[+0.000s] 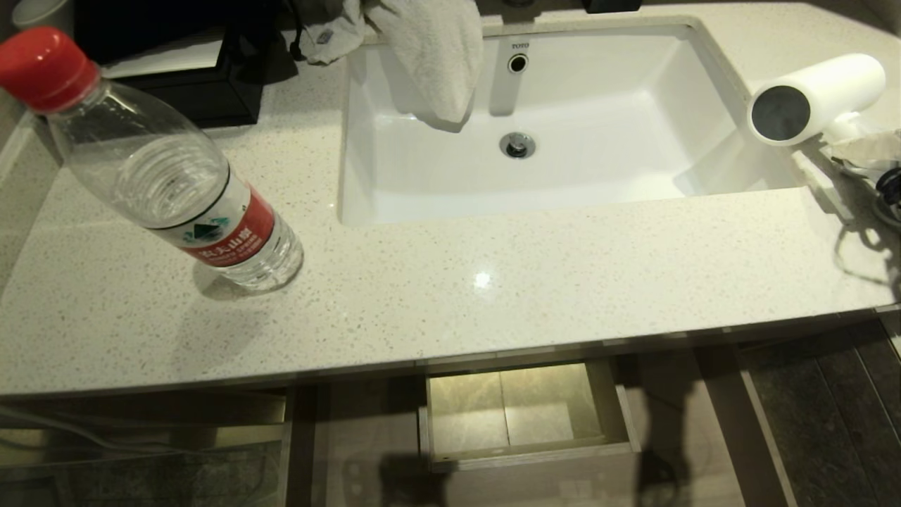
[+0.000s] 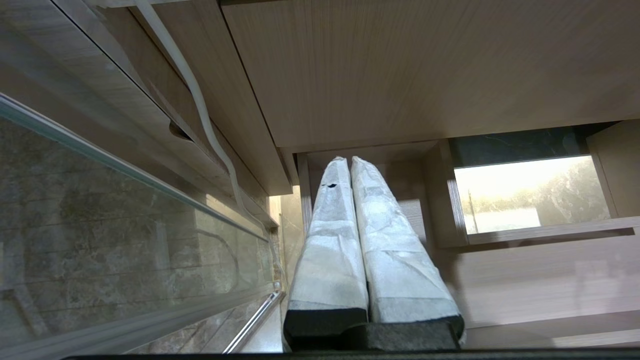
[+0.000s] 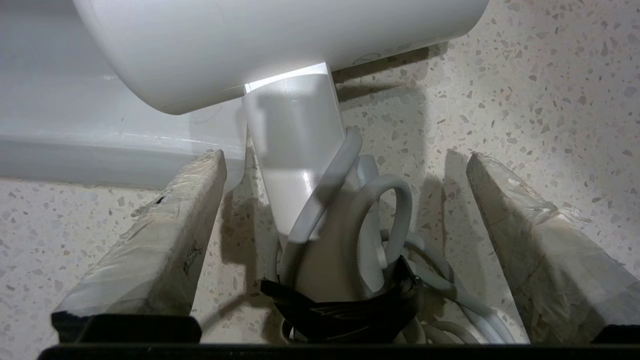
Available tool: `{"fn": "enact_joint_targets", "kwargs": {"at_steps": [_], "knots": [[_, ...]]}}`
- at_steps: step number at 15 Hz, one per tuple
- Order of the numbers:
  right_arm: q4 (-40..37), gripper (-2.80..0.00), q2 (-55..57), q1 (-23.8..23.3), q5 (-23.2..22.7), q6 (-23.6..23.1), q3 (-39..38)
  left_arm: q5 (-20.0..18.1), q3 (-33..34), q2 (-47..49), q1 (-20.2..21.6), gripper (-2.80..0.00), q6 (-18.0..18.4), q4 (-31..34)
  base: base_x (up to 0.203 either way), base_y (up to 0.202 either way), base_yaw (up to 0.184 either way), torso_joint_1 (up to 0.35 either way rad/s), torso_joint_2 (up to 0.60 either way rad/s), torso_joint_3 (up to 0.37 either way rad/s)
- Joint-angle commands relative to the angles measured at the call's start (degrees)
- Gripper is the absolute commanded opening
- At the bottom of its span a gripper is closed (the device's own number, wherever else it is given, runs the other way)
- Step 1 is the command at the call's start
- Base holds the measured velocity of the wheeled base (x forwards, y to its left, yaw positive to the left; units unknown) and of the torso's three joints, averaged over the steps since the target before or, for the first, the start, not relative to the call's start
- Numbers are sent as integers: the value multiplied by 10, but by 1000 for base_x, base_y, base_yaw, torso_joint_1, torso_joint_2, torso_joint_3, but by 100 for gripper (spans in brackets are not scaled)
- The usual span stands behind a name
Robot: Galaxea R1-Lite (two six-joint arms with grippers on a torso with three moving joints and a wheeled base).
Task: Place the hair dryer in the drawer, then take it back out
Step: Pick up the hairdryer
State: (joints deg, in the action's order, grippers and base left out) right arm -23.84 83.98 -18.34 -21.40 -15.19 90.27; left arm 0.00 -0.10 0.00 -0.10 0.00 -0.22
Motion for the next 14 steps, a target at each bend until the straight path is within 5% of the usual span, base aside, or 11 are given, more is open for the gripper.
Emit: {"fn": "enact_joint_targets", "kwargs": {"at_steps": [1,10,11,14], "knots": [[9,0,18,-3,-9,-1,0,0,0,0,0,-280,0,0,0,0,0,0,0,0],[31,0,36,-3,-22,-5,-4,0,0,0,0,-280,0,0,0,0,0,0,0,0],[30,-280,36,-3,-21,-8,-5,0,0,0,0,-280,0,0,0,0,0,0,0,0],[30,-280,32,-5,-21,-12,-5,0,0,0,0,-280,0,0,0,0,0,0,0,0]]}}
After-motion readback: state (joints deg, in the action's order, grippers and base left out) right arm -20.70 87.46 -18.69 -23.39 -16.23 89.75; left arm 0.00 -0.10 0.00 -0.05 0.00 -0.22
